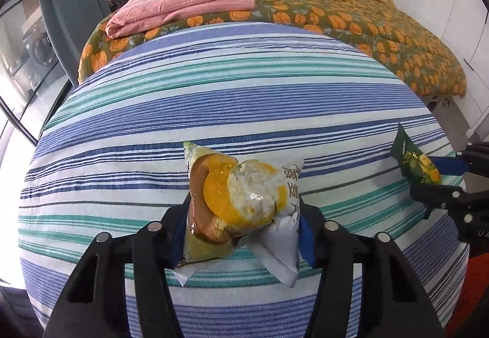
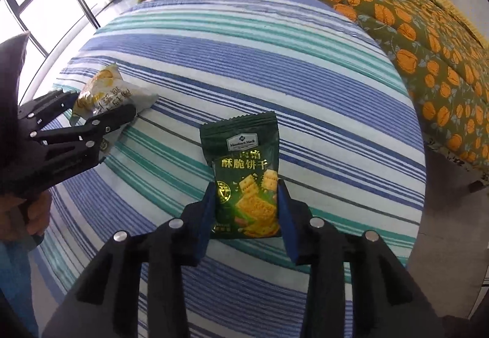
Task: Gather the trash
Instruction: 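Carry snack bag and cracker packet over the blue wastebasket and open both grippers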
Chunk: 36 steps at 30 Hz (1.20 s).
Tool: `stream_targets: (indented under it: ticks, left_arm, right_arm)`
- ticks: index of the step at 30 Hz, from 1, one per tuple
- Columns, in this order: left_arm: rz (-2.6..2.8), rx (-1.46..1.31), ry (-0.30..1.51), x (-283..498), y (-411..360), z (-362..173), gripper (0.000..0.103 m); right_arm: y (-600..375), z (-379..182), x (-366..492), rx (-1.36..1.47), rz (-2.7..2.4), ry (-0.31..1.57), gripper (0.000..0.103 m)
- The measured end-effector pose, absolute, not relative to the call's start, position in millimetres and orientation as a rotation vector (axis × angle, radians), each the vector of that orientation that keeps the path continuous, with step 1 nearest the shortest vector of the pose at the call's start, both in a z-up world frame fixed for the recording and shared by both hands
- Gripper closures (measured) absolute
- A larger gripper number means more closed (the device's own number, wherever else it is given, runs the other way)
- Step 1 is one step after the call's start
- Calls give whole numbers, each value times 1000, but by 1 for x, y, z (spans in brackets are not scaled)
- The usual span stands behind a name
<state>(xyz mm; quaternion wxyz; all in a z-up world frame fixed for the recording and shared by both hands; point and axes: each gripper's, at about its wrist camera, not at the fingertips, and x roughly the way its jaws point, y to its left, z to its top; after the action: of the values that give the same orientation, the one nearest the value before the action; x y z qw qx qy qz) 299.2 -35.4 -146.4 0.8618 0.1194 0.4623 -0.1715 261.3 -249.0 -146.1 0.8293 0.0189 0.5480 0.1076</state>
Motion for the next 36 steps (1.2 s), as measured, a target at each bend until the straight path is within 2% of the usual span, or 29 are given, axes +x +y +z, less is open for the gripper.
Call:
stream_targets:
  ticks: [11, 22, 29, 36]
  left_arm:
    - [-523, 205, 905, 204, -79, -117, 54]
    - [-822, 248, 906, 98, -229, -106, 53]
    - [-903, 332, 973, 54, -328, -160, 53]
    - [-837, 363, 1090, 66, -375, -236, 53]
  right_arm:
    - [-303, -119, 183, 197, 289, 1076, 66]
    - [-436, -139, 51, 271, 18, 1041, 66]
    - [-504, -191, 25, 404, -109, 1062, 66]
    - [-551, -252, 30, 546, -157, 1093, 66]
